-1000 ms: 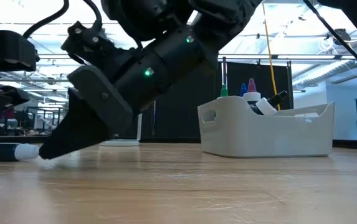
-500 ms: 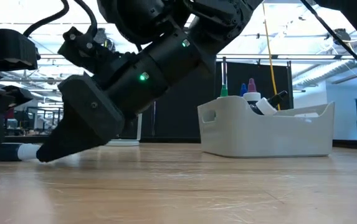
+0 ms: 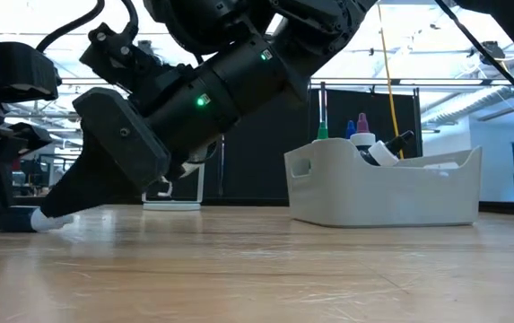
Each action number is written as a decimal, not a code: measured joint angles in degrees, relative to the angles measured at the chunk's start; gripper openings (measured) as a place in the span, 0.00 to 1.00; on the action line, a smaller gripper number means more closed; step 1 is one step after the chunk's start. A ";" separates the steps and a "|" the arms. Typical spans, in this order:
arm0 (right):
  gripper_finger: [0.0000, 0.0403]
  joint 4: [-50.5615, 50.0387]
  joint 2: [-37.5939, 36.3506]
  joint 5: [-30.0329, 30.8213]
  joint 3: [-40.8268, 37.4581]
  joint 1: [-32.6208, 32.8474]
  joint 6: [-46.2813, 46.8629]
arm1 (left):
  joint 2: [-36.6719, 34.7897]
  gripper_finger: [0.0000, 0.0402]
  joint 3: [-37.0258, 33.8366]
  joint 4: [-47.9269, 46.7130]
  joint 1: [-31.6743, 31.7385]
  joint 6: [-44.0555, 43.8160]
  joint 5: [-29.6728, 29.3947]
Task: Pick & Place food coloring
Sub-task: Put the small blue food coloring bottle into the white bin
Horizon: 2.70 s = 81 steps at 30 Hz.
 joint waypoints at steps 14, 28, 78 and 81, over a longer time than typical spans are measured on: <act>0.48 2.88 2.56 -0.03 0.22 0.00 3.57 | 0.07 0.10 -0.09 2.14 0.82 2.51 -0.76; 0.14 2.48 2.56 0.01 0.17 -0.61 3.40 | 0.04 0.10 -0.07 2.06 0.80 2.50 -0.80; 0.12 -99.28 -28.94 9.37 -1.06 -4.59 10.27 | 0.02 0.10 -0.07 -4.35 -2.72 -3.49 -6.60; 0.12 -99.32 -28.61 6.29 -1.55 -6.02 8.46 | 0.02 0.10 -0.07 -4.32 -2.72 -4.15 -6.62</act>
